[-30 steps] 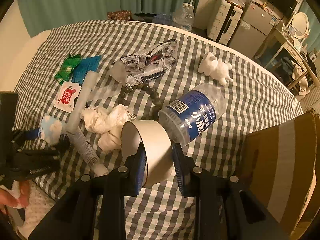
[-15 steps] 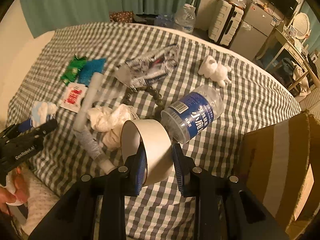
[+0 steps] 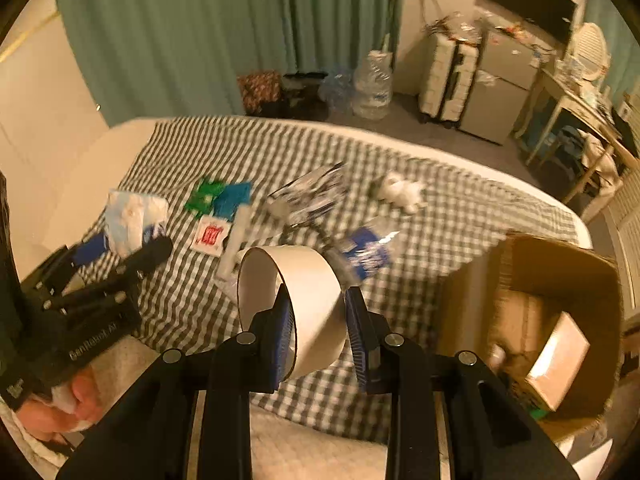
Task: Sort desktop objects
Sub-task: 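Carry tissue pack and tape roll into the cardboard box and open both tools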
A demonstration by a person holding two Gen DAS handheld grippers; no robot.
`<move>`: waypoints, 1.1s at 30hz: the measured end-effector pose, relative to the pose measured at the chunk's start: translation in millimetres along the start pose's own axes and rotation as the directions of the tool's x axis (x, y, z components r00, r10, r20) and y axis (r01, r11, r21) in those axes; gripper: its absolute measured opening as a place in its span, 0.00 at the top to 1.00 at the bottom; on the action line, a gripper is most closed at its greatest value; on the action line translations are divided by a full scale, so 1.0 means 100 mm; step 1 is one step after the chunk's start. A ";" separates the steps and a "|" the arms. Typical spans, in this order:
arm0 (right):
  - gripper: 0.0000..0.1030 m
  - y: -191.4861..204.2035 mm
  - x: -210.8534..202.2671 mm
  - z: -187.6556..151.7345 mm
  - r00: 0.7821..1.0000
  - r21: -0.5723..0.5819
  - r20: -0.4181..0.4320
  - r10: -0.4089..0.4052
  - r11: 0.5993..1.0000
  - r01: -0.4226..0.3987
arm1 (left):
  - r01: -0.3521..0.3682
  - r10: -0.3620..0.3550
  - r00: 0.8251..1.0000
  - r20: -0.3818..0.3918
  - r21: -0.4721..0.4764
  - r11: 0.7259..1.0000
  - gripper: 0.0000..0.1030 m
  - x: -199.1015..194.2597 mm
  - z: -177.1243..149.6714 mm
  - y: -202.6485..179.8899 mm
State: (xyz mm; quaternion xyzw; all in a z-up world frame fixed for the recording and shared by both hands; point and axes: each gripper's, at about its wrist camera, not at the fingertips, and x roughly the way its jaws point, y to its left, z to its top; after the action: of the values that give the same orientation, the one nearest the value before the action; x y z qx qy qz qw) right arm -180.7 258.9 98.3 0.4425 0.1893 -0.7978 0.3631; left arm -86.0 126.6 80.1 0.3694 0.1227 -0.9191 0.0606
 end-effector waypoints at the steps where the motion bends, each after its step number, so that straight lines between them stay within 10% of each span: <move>1: 0.75 -0.12 -0.13 0.00 1.000 0.031 0.013 -0.005 1.000 0.005 | 0.016 -0.016 1.000 0.005 0.023 1.000 0.28 -0.06 0.03 -0.15; 11: 0.75 -1.31 -0.88 -0.19 0.986 0.257 0.065 -0.154 0.957 0.132 | 0.196 -0.195 0.981 -0.022 0.189 0.962 0.27 -0.26 0.03 -1.70; 22: 0.74 -2.26 -0.50 -0.53 0.962 0.405 -0.047 -0.268 0.876 0.264 | 0.269 -0.230 0.961 -0.154 0.312 0.911 0.24 0.35 -0.43 -2.74; 27: 0.27 -2.44 -0.40 -0.65 0.964 0.456 -0.042 -0.261 0.854 0.251 | 0.215 -0.188 0.976 -0.108 0.354 0.910 0.01 0.44 -0.54 -2.76; 33: 0.27 -2.50 -0.41 -0.66 0.969 0.490 0.002 -0.246 0.845 0.214 | 0.263 -0.230 0.961 -0.151 0.252 0.931 0.01 0.54 -0.47 -2.54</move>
State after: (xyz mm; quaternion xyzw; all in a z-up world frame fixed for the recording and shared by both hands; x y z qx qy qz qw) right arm -316.0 483.5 92.8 0.4676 0.0224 -0.8712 0.1478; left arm -145.1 383.0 55.7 0.4099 0.0451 -0.9039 -0.1137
